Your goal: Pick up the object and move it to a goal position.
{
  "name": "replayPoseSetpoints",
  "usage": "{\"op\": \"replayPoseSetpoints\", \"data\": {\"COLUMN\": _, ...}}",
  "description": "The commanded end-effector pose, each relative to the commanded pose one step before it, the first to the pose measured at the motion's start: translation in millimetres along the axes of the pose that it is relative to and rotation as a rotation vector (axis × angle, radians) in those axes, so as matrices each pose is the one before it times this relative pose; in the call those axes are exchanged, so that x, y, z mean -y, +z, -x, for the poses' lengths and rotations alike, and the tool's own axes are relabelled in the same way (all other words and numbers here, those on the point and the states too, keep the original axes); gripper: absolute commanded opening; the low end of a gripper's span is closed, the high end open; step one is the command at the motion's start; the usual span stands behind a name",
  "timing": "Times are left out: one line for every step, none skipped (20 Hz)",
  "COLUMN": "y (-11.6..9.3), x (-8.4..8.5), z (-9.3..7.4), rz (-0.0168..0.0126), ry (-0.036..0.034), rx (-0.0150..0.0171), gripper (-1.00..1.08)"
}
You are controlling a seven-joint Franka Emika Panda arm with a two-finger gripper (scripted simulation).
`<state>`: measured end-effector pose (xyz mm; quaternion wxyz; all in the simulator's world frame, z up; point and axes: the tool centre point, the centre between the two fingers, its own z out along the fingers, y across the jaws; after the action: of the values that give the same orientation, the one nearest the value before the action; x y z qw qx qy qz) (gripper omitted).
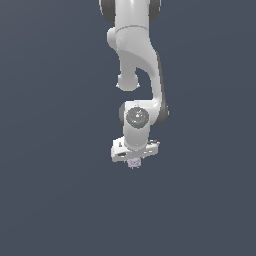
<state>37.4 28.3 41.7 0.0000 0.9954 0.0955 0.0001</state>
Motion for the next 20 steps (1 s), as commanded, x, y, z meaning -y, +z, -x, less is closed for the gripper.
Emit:
{"op": "replayPoseSetpoints", "data": {"y": 0.26, "x": 0.12, "z": 0.01, "rz": -0.00004, "ry": -0.00017, "rx": 0.00015, "gripper": -1.00}}
{"op": "replayPoseSetpoints", "data": {"y": -0.08, "x": -0.02, "z": -0.06, "rz": 0.00000, "ry": 0.00000, "rx": 0.00000, "gripper": -1.00}}
{"op": "replayPoseSetpoints", "data": {"y": -0.27, "x": -0.15, "z": 0.07, "rz": 0.00000, "ry": 0.00000, "rx": 0.00000, "gripper": -1.00}}
{"op": "replayPoseSetpoints", "data": {"y": -0.80, "x": -0.46, "z": 0.20, "rz": 0.00000, "ry": 0.00000, "rx": 0.00000, "gripper": -1.00}}
{"op": "replayPoseSetpoints", "data": {"y": -1.33, "x": -0.77, "z": 0.33, "rz": 0.00000, "ry": 0.00000, "rx": 0.00000, "gripper": -1.00}}
{"op": "replayPoseSetpoints", "data": {"y": -1.87, "x": -1.08, "z": 0.46, "rz": 0.00000, "ry": 0.00000, "rx": 0.00000, "gripper": -1.00}}
{"op": "replayPoseSetpoints", "data": {"y": -2.42, "x": -1.39, "z": 0.59, "rz": 0.00000, "ry": 0.00000, "rx": 0.00000, "gripper": -1.00}}
{"op": "replayPoseSetpoints", "data": {"y": -2.97, "x": -1.71, "z": 0.72, "rz": 0.00000, "ry": 0.00000, "rx": 0.00000, "gripper": -1.00}}
{"op": "replayPoseSetpoints", "data": {"y": -3.53, "x": -2.03, "z": 0.86, "rz": 0.00000, "ry": 0.00000, "rx": 0.00000, "gripper": -1.00}}
{"op": "replayPoseSetpoints", "data": {"y": -4.11, "x": -2.36, "z": 1.00, "rz": 0.00000, "ry": 0.00000, "rx": 0.00000, "gripper": -1.00}}
{"op": "replayPoseSetpoints", "data": {"y": -4.70, "x": -2.70, "z": 1.14, "rz": 0.00000, "ry": 0.00000, "rx": 0.00000, "gripper": -1.00}}
{"op": "replayPoseSetpoints", "data": {"y": -5.30, "x": -3.04, "z": 1.28, "rz": 0.00000, "ry": 0.00000, "rx": 0.00000, "gripper": -1.00}}
{"op": "replayPoseSetpoints", "data": {"y": -5.92, "x": -3.40, "z": 1.43, "rz": 0.00000, "ry": 0.00000, "rx": 0.00000, "gripper": -1.00}}
{"op": "replayPoseSetpoints", "data": {"y": -6.57, "x": -3.77, "z": 1.58, "rz": 0.00000, "ry": 0.00000, "rx": 0.00000, "gripper": -1.00}}
{"op": "replayPoseSetpoints", "data": {"y": -7.25, "x": -4.15, "z": 1.74, "rz": 0.00000, "ry": 0.00000, "rx": 0.00000, "gripper": -1.00}}
{"op": "replayPoseSetpoints", "data": {"y": -7.91, "x": -4.52, "z": 1.89, "rz": 0.00000, "ry": 0.00000, "rx": 0.00000, "gripper": -1.00}}
{"op": "replayPoseSetpoints", "data": {"y": -8.52, "x": -4.87, "z": 2.03, "rz": 0.00000, "ry": 0.00000, "rx": 0.00000, "gripper": -1.00}}
{"op": "replayPoseSetpoints", "data": {"y": -9.18, "x": -5.35, "z": 2.20, "rz": -0.00038, "ry": 0.00020, "rx": -0.00023, "gripper": -1.00}}
{"op": "replayPoseSetpoints", "data": {"y": -9.61, "x": -5.47, "z": 2.26, "rz": 0.00000, "ry": 0.00000, "rx": 0.00000, "gripper": -1.00}}
{"op": "replayPoseSetpoints", "data": {"y": -10.10, "x": -5.74, "z": 2.36, "rz": 0.00000, "ry": 0.00000, "rx": 0.00000, "gripper": -1.00}}
